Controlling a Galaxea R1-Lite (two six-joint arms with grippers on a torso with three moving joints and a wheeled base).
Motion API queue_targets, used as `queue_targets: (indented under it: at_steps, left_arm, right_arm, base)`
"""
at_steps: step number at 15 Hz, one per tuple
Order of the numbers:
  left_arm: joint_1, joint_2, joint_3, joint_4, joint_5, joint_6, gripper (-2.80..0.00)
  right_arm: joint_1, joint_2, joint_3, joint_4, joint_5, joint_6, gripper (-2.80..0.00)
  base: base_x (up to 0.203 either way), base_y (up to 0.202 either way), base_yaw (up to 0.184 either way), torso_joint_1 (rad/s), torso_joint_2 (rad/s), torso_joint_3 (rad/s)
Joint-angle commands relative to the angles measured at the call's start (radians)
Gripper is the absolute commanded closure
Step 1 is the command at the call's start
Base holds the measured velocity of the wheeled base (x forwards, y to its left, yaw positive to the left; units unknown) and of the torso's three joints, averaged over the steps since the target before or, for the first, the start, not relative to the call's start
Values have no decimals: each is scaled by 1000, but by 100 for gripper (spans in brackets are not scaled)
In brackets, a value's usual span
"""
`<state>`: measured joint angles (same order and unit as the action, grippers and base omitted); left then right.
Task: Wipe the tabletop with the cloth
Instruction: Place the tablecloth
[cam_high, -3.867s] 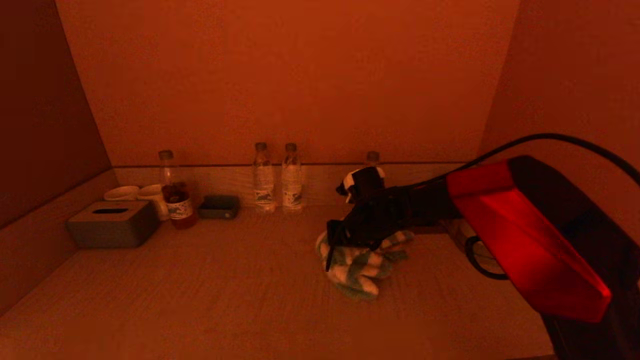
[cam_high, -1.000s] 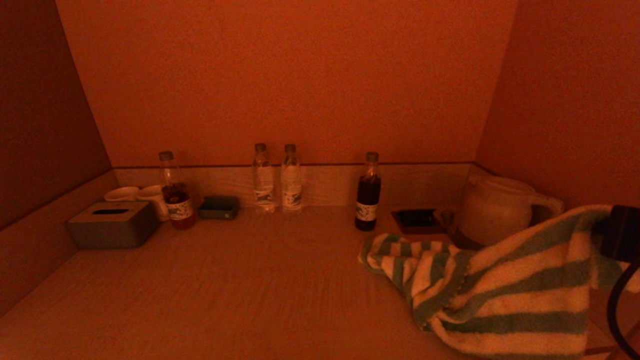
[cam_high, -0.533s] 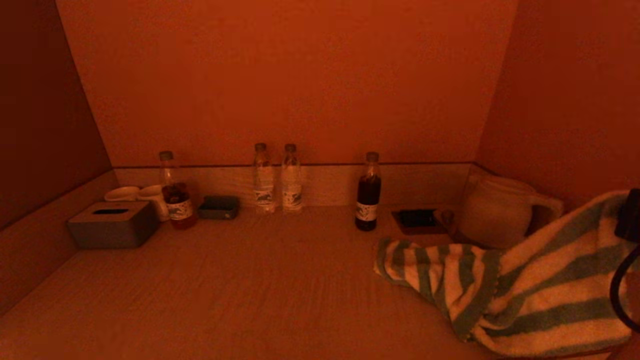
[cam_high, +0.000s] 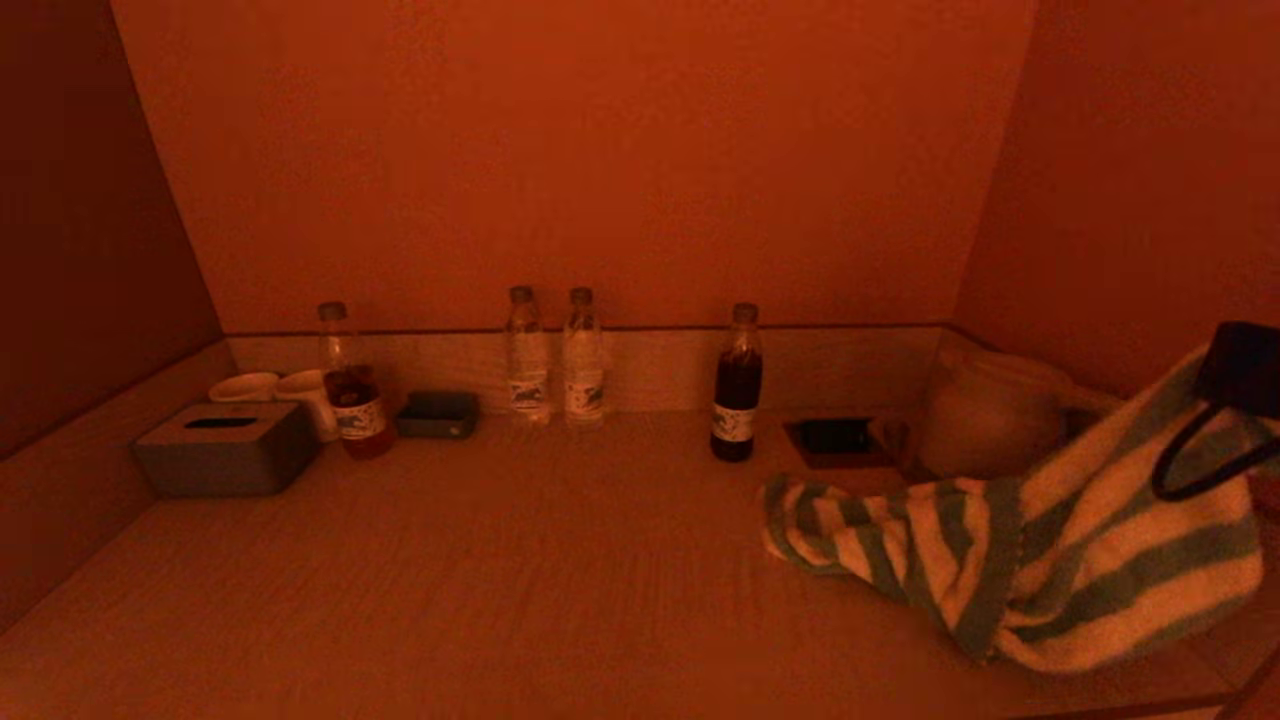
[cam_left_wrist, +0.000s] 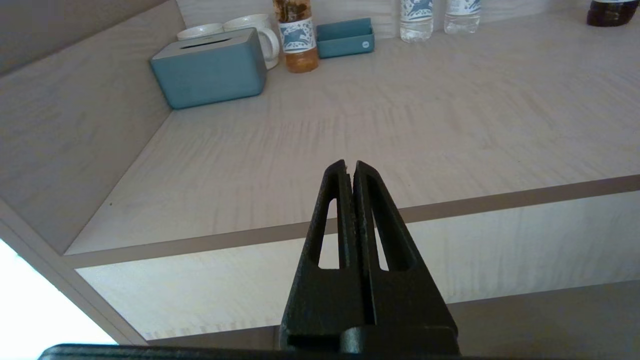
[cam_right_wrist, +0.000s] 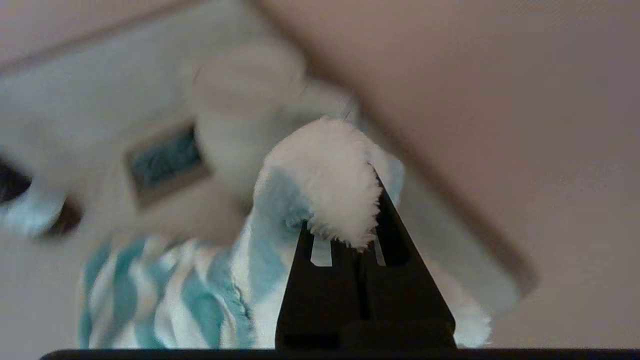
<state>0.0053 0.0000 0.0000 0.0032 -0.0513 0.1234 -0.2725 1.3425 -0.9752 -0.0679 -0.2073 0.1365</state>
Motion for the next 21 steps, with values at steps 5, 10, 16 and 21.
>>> queue_targets:
  at_steps: [5,10,16,21]
  left_arm:
    - [-1,0,0,0,1,1,0]
    - [1,0,0,0,-1,1,0]
    - [1,0,0,0,-1,1,0]
    - [-1,0,0,0,-1,1,0]
  right_arm:
    - [-96,39,-41,-130,-29,31,0]
    - [-96,7,-31,-127,-26,28,0]
    - [-61,-124,-24,-131,86,28,0]
    - [-5,-219,-37,-133,232,23,0]
  base:
    - [0,0,0,0,0,0]
    - [0,0,0,0,0,0]
    - [0,0,0,0,0,0]
    - [0,0,0,0,0,0]
